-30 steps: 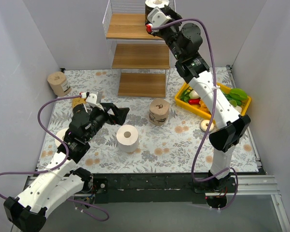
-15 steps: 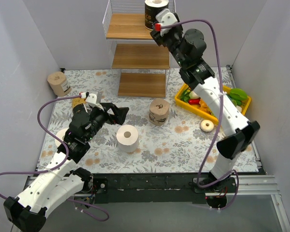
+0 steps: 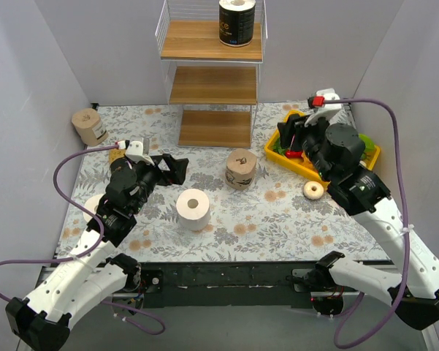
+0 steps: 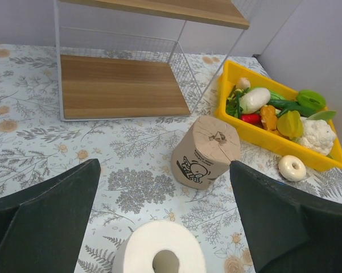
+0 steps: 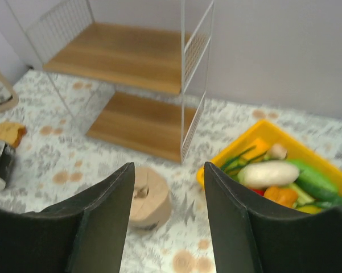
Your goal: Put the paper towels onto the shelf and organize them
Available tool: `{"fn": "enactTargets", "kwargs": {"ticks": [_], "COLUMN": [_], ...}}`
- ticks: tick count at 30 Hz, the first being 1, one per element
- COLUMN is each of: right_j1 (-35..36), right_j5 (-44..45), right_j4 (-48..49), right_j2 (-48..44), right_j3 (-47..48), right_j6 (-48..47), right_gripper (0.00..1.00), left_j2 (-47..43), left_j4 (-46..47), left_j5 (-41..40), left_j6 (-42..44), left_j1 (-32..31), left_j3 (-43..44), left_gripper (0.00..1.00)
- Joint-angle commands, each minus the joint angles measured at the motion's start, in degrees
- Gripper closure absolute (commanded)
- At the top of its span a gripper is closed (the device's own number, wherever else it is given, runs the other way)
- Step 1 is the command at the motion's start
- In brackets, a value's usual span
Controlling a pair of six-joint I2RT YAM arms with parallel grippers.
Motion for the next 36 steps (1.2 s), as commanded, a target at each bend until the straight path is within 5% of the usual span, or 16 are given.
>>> {"fn": "enactTargets", "kwargs": {"ticks": [1, 5, 8, 12, 17, 24, 30, 36], "right_j1": [0.23, 0.23, 0.14, 0.23, 0.14, 0.23, 0.14, 0.23], "right_j5": [-4.19, -7.72, -8.6, -7.28, -7.63, -13.25, -14.39, -16.68], "right_j4": [-8.58, -10.7, -10.17, -10.78, -10.0, -8.77, -7.45, -6.48], "right_j2": [-1.66, -5.86, -8.85, -12.82, -18.34, -22.05, -22.75, -21.88], "right_j3": [-7.26, -13.15, -16.41, -19.4, -21.85, -23.88, -24.5, -24.58], "right_j6": [11.38, 14.37, 14.47, 13.68, 13.32, 13.85, 13.85, 13.59], "right_gripper": [0.4, 0.36, 0.21, 0.16, 0.15, 0.15, 0.15, 0.16], "left_j2": [1.28, 6.63, 11.56, 13.94, 13.94, 22.36, 30.63, 34.86], "left_j4": [-1.06, -9.63, -17.98, -25.22, -24.8, -24.17, -22.42, -22.5], "left_j5": [-4.46, -20.44, -27.99, -28.12, -17.41, -18.09, -10.37, -5.52], "left_j6": [-1.63, -12.77, -18.94, -32.19, -40.05, -32.95, -23.2, -14.58], "left_j1": [-0.15, -0.15, 0.02, 3.61, 13.8, 24.09, 30.77, 33.86], "left_j3": [0.31, 2.85, 6.54, 9.62, 8.05, 13.66, 17.35, 19.47], "left_gripper": [0.02, 0.02, 0.02, 0.02, 0.02, 0.02, 0.02, 0.23]}}
